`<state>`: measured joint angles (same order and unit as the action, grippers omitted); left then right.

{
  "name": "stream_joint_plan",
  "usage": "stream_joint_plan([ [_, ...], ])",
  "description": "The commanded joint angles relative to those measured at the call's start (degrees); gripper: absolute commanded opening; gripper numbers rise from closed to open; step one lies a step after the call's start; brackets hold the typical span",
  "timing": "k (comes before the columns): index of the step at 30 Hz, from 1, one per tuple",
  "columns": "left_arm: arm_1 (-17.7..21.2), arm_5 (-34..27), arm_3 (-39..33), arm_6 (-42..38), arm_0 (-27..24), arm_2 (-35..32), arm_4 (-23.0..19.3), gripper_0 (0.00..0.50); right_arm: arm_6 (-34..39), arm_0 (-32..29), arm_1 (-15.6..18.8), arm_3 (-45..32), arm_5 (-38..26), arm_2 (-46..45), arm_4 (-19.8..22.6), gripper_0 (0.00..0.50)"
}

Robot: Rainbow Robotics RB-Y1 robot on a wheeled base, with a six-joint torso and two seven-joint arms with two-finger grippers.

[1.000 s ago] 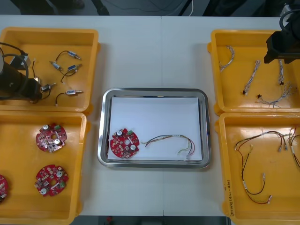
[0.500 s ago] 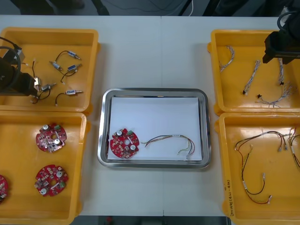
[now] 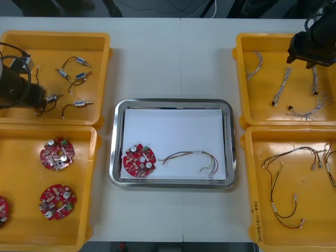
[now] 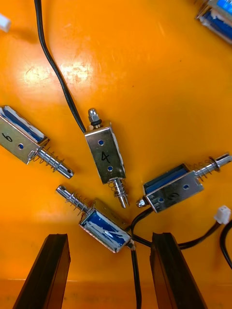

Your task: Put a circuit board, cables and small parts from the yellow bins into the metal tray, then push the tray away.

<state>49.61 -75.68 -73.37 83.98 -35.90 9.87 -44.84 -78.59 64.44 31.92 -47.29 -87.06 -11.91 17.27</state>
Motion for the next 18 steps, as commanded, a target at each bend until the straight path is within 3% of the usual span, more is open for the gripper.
stream_joint_plan([
  [1,0.2,1.9,1.0,6.8,-0.9,1.5,-0.1,0.49,1.9,4.2,1.2,2.8,3.0,-1.5,-1.4,0.5],
  [15,0.1,5.7,3.3,7.0,-0.9,3.9,-0.5,0.489,9.2,4.2,-0.3,12.8,14.1,-1.6,-2.4,0.5],
  [17,0.2,5.8,3.3,7.0,-1.0,4.1,-0.5,0.481,9.2,4.2,-0.5,13.8,15.7,-1.5,-2.3,0.5],
  [18,0.1,5.9,3.3,7.0,-1.0,4.1,-0.6,0.44,9.2,4.2,-0.6,14.1,16.4,-1.6,-2.4,0.5],
])
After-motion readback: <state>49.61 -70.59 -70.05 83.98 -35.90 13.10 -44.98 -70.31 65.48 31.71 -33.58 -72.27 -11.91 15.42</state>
